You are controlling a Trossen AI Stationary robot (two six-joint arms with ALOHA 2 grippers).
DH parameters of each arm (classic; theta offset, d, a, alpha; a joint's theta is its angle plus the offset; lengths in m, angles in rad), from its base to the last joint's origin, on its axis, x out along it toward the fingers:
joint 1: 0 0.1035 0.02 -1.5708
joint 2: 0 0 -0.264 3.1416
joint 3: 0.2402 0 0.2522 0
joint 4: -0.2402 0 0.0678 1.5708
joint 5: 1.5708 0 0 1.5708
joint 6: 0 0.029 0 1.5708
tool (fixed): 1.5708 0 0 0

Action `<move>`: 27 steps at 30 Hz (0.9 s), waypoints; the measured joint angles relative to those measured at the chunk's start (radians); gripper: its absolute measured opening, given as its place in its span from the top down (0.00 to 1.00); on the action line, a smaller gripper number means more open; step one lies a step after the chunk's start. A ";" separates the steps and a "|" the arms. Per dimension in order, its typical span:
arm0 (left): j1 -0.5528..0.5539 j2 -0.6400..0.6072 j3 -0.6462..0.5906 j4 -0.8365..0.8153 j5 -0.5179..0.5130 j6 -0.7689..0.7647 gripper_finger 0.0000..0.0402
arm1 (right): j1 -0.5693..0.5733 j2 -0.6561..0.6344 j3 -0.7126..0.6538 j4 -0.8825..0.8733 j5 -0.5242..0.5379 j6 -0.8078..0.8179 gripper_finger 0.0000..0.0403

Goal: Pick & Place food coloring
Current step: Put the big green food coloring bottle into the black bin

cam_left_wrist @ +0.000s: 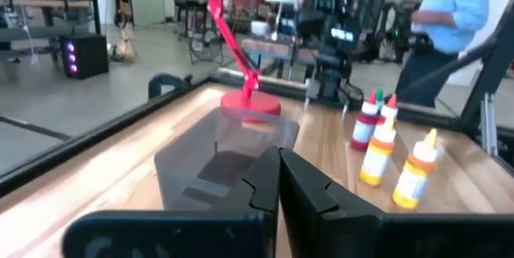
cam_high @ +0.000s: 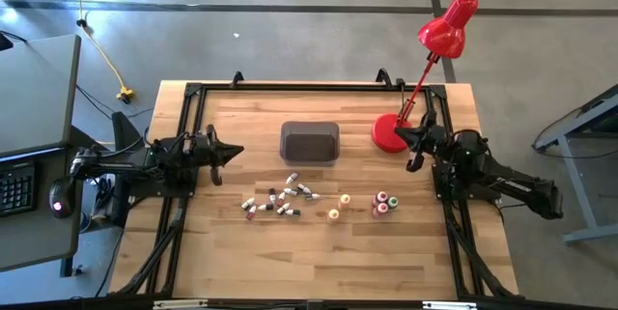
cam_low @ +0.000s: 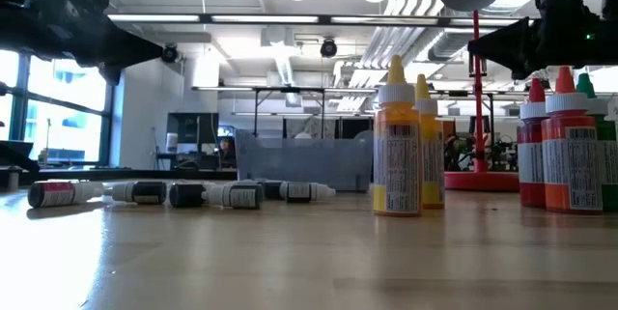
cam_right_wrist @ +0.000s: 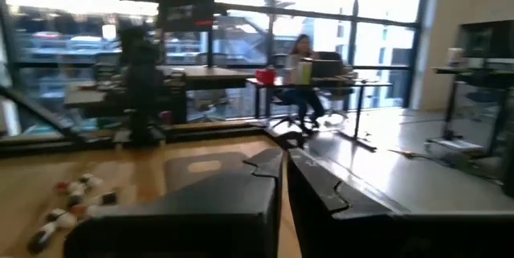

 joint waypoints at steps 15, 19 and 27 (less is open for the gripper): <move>0.000 0.147 0.044 0.257 0.001 0.012 0.72 | 0.000 0.181 0.139 0.153 -0.283 0.037 0.67; 0.000 0.240 0.132 0.248 0.010 0.013 0.72 | 0.014 0.274 0.244 0.043 -0.349 0.031 0.67; 0.000 0.422 0.325 0.123 0.005 0.116 0.72 | 0.116 0.403 0.491 -0.457 -0.330 -0.144 0.67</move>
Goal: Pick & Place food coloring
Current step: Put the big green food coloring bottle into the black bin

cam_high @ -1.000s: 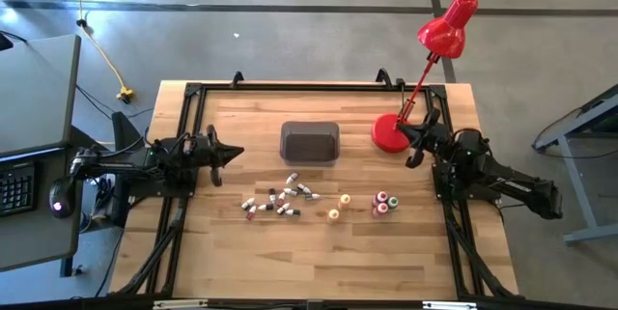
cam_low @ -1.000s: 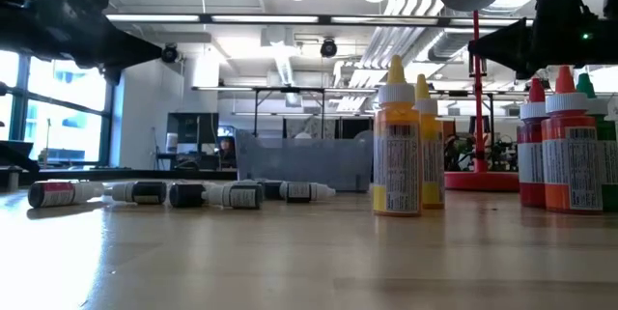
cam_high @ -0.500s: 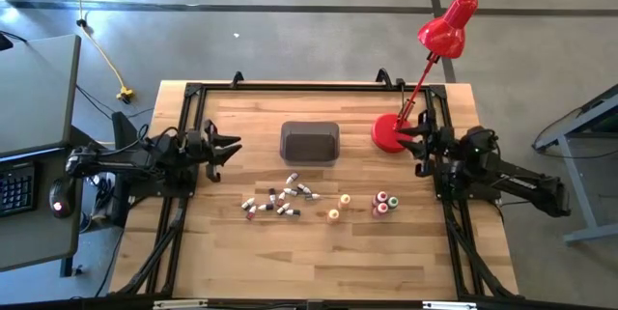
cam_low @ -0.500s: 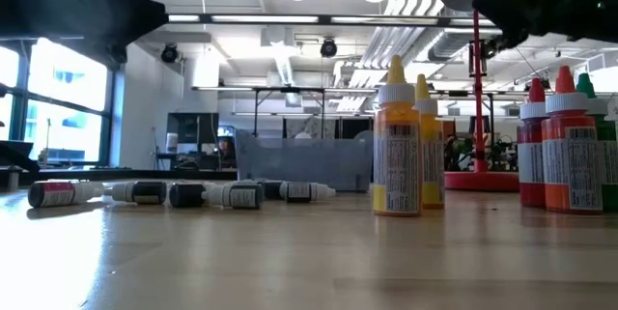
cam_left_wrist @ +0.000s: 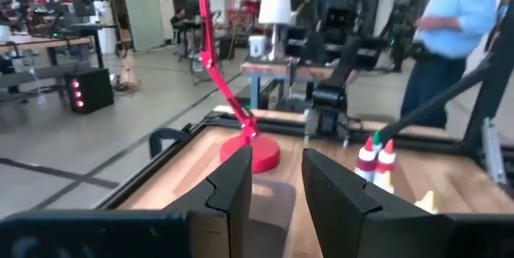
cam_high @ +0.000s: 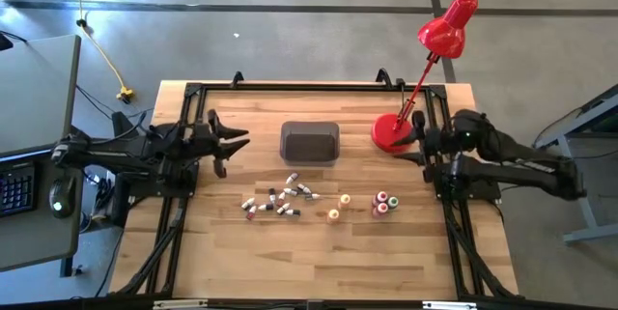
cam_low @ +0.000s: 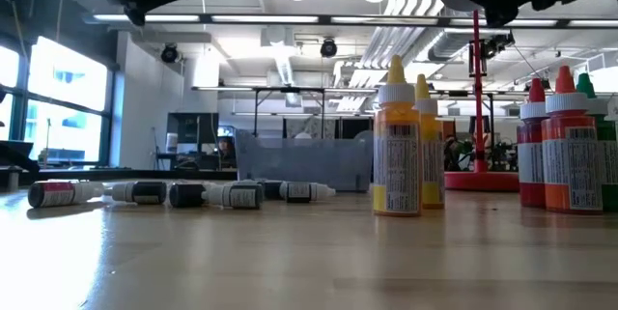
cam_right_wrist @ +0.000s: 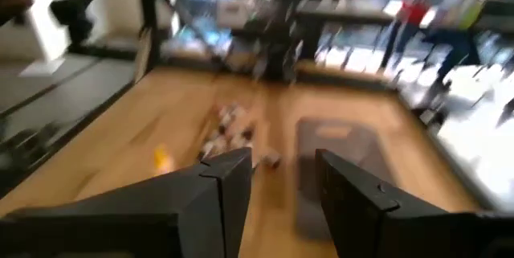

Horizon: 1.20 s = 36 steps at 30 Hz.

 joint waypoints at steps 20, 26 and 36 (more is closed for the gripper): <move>0.000 0.145 0.053 0.041 -0.008 0.017 0.72 | 0.393 -0.003 -0.231 0.055 -0.059 0.116 0.67; 0.000 0.145 0.054 0.090 -0.008 0.018 0.72 | 0.467 -0.003 -0.312 0.099 0.159 0.120 0.67; 0.000 0.145 0.054 0.089 -0.006 0.018 0.72 | 0.539 -0.003 -0.447 0.304 0.188 0.157 0.67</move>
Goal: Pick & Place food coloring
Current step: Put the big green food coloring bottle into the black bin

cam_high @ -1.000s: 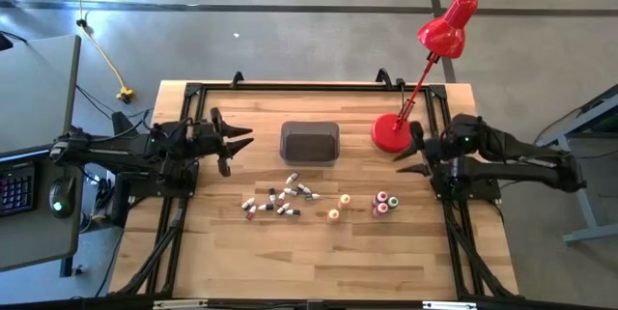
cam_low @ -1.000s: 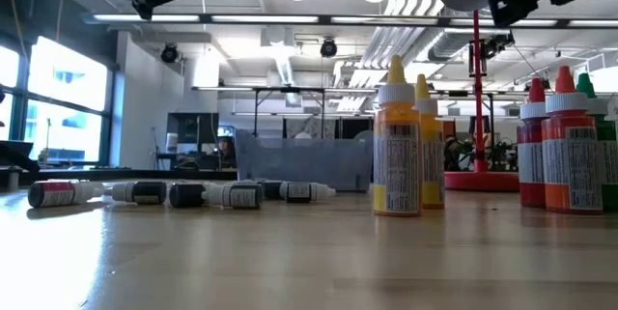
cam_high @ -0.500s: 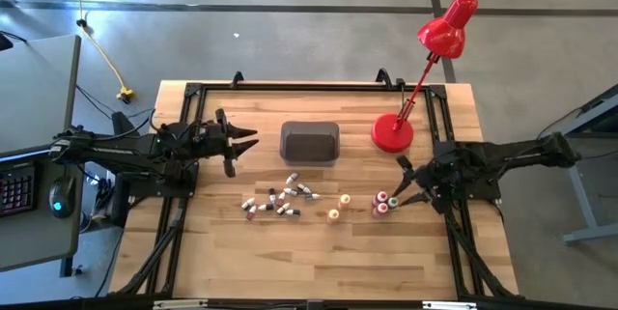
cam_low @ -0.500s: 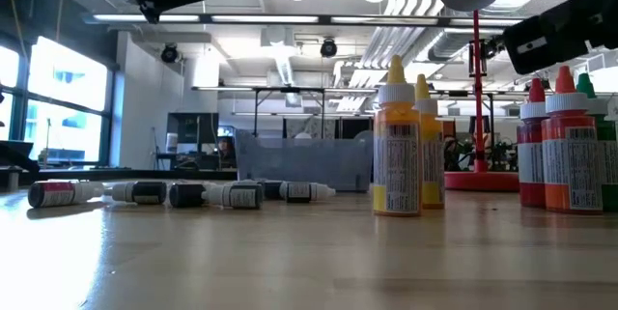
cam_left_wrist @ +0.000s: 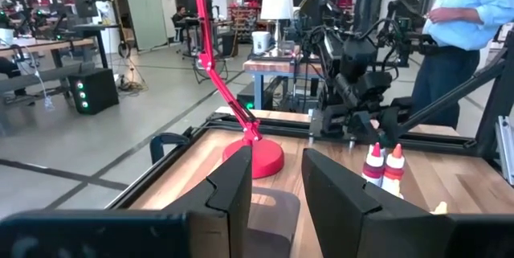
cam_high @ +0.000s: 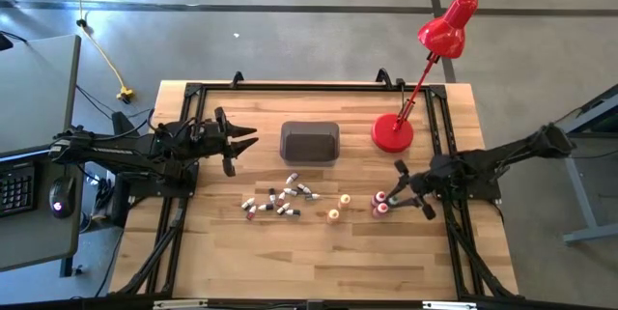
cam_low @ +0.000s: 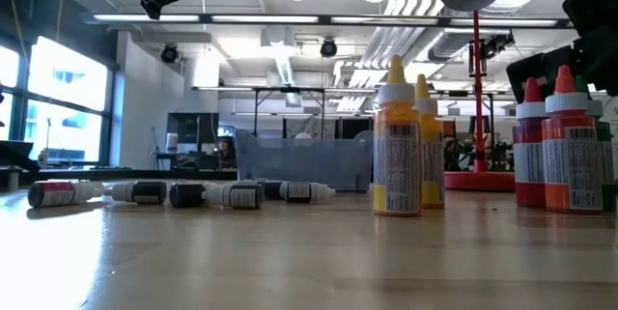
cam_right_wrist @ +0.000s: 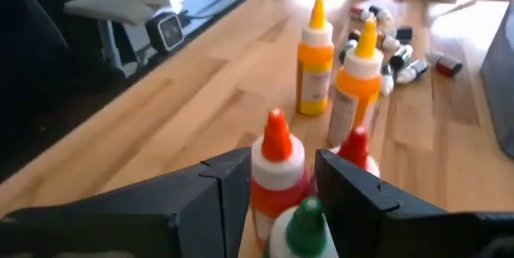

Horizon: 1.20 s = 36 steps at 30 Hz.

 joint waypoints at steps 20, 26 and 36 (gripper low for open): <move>0.000 0.000 0.000 -0.001 -0.001 0.001 0.72 | 0.026 -0.001 -0.038 0.034 0.071 -0.006 0.91; 0.000 0.000 0.000 -0.013 -0.001 0.001 0.72 | 0.026 0.001 -0.043 0.067 0.055 -0.029 0.91; 0.000 0.000 0.000 -0.013 -0.002 0.001 0.72 | 0.026 0.001 -0.044 0.096 0.044 -0.046 0.91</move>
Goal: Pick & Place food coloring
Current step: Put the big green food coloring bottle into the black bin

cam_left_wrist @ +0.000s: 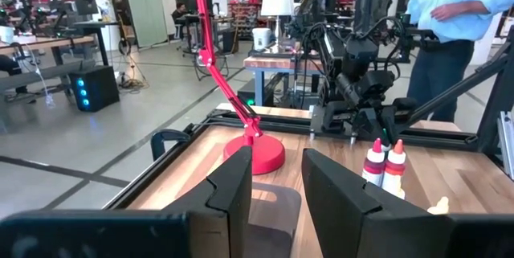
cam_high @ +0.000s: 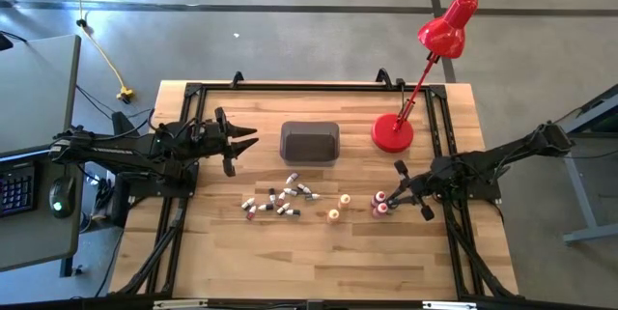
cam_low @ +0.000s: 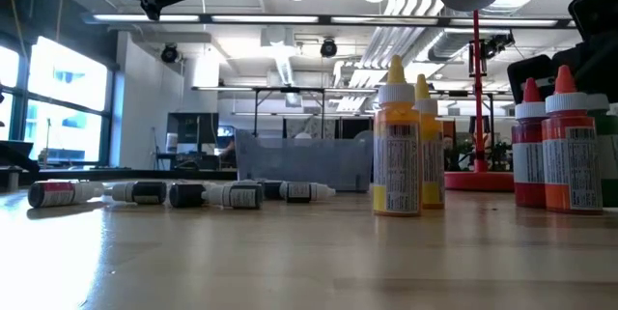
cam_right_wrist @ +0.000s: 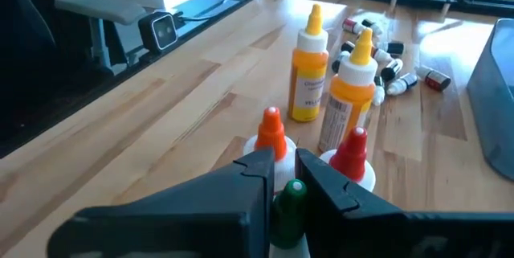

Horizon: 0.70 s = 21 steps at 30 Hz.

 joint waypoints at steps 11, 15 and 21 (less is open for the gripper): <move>0.000 0.000 0.000 0.001 0.000 0.000 0.72 | 0.000 -0.001 0.002 0.047 0.152 -0.084 0.91; 0.000 0.000 0.000 0.001 0.000 -0.001 0.72 | -0.001 -0.001 0.003 0.050 0.291 -0.134 0.91; 0.000 0.000 0.000 0.001 0.000 -0.001 0.72 | -0.001 -0.001 0.003 0.095 0.444 -0.196 0.91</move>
